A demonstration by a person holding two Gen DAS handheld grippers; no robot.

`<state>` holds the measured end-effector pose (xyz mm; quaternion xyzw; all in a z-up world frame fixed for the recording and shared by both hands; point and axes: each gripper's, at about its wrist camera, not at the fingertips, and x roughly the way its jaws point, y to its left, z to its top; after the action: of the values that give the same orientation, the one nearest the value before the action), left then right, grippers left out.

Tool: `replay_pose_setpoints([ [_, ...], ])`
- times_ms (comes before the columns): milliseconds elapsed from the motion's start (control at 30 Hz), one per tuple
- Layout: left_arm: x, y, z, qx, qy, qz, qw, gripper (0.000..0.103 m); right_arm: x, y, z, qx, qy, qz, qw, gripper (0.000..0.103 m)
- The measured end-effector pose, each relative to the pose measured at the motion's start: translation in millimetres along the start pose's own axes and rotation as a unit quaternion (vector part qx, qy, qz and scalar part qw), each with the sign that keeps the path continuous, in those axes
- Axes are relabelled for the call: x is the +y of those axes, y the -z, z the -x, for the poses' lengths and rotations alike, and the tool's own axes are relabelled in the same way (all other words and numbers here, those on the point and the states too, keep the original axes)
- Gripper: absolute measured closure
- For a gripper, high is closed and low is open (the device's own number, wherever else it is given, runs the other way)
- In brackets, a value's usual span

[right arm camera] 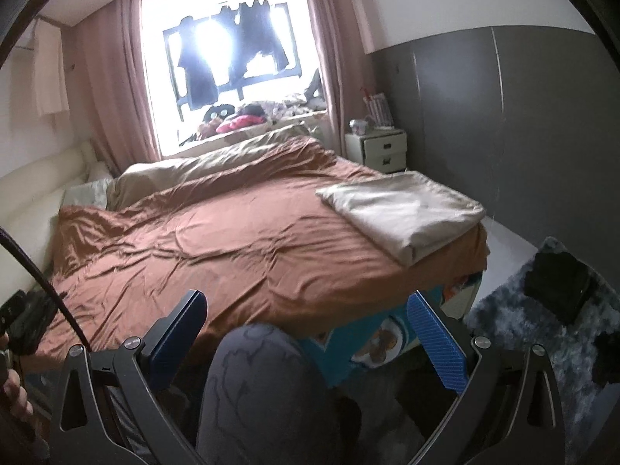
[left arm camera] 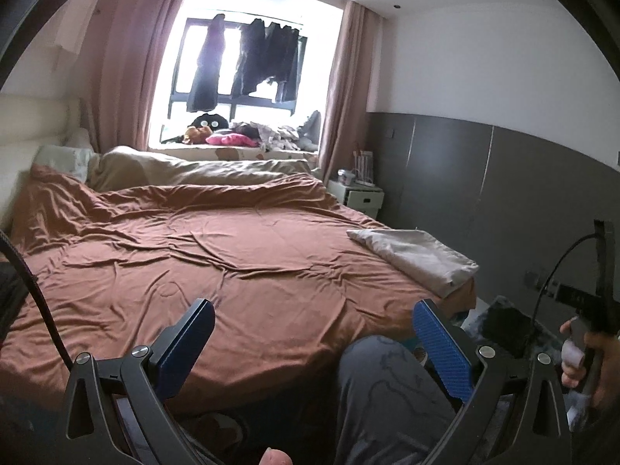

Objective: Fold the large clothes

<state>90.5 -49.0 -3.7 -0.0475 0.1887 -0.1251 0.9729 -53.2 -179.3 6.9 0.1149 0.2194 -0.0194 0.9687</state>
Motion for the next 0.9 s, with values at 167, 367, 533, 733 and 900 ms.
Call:
replay_pose_setpoints([
  [167,-2.0,6.9,3.2,-0.002,-0.014,-0.001,0.9999,0.0,8.7,1.7,-3.6,0.008,-0.014,-0.006,1.0,0.0],
  [367,-3.6,9.3,12.8,-0.01,-0.02,-0.003,0.9998,0.0,18.0,6.7,1.0,0.006,-0.013,-0.008,1.0,0.0],
  [533,-6.4,10.2,9.7,-0.001,-0.015,-0.004,0.9999,0.0,23.1,12.7,2.7,0.007,-0.017,-0.004,1.0,0.0],
  [733,-8.0,10.0,9.8,-0.005,-0.02,-0.004,0.9998,0.0,28.1,18.0,2.6,0.002,-0.013,-0.002,1.0,0.0],
  [900,-5.5,9.5,11.2,-0.008,-0.029,-0.002,0.9996,0.0,26.7,19.2,0.4,0.007,-0.019,-0.011,1.0,0.0],
])
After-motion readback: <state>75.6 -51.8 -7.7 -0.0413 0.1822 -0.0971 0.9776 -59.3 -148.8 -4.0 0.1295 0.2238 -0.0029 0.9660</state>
